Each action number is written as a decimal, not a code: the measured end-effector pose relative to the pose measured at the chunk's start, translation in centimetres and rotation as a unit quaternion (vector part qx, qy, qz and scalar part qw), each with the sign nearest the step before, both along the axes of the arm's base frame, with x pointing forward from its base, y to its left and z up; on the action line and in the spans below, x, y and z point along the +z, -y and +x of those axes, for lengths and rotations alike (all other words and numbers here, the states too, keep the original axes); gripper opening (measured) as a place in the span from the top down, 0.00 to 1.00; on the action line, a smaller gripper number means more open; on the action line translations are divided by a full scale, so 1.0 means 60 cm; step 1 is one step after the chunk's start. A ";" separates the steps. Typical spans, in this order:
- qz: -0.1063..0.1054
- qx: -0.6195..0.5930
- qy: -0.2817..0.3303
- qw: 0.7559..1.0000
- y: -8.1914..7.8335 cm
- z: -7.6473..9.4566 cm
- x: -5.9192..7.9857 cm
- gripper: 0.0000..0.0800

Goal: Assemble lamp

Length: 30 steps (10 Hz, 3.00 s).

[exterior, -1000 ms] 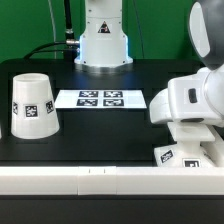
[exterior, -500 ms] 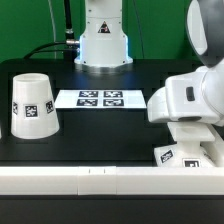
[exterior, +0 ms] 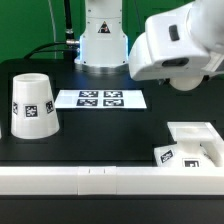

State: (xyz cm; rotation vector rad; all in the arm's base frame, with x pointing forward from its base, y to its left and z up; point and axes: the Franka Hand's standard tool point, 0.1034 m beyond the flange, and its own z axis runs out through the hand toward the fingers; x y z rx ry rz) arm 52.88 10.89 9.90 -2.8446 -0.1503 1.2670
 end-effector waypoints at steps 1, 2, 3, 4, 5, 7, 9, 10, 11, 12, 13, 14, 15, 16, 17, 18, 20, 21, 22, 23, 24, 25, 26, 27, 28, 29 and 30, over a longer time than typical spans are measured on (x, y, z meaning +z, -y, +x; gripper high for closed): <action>0.002 -0.002 0.017 1.000 -0.002 0.005 -0.009 0.28; 0.002 -0.002 0.022 1.000 -0.002 0.008 -0.011 0.28; 0.006 -0.006 0.059 0.998 -0.005 0.026 -0.016 0.28; 0.011 -0.008 0.107 0.994 -0.004 0.037 -0.015 0.28; 0.022 -0.001 0.124 0.992 0.008 0.037 -0.010 0.28; 0.029 -0.009 0.186 0.982 0.026 0.073 0.022 0.28; 0.032 -0.019 0.246 0.968 0.035 0.101 0.050 0.28; 0.032 -0.020 0.260 0.965 0.035 0.102 0.061 0.28; 0.035 -0.023 0.315 0.948 0.034 0.121 0.060 0.28; 0.035 -0.025 0.355 0.934 0.036 0.120 0.057 0.28; 0.036 -0.027 0.384 0.922 0.037 0.120 0.056 0.28; 0.038 -0.028 0.428 0.903 0.037 0.129 0.058 0.28; 0.039 -0.027 0.451 0.891 0.033 0.130 0.065 0.28; 0.041 -0.025 0.460 0.887 0.029 0.137 0.085 0.28; 0.042 -0.025 0.467 0.883 0.029 0.145 0.101 0.28; 0.042 -0.025 0.467 0.883 0.028 0.150 0.108 0.28; 0.043 -0.024 0.470 0.881 0.026 0.155 0.110 0.28; 0.043 -0.024 0.473 0.880 0.026 0.155 0.109 0.28; 0.043 -0.023 0.478 0.877 0.026 0.158 0.107 0.28; 0.048 -0.019 0.524 0.850 0.022 0.172 0.107 0.28; 0.051 -0.017 0.554 0.831 0.023 0.177 0.106 0.28; 0.053 -0.017 0.573 0.818 0.021 0.185 0.108 0.28; 0.055 -0.018 0.603 0.795 0.021 0.196 0.113 0.28; 0.055 -0.019 0.615 0.787 0.022 0.192 0.107 0.28; 0.055 -0.019 0.614 0.787 0.023 0.190 0.104 0.28; 0.055 -0.019 0.613 0.788 0.023 0.189 0.104 0.28; 0.055 -0.017 0.615 0.786 0.023 0.187 0.098 0.28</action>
Offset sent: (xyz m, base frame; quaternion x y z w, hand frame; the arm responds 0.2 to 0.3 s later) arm 0.0000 0.0000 0.0000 0.0000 0.1938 0.0000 0.9810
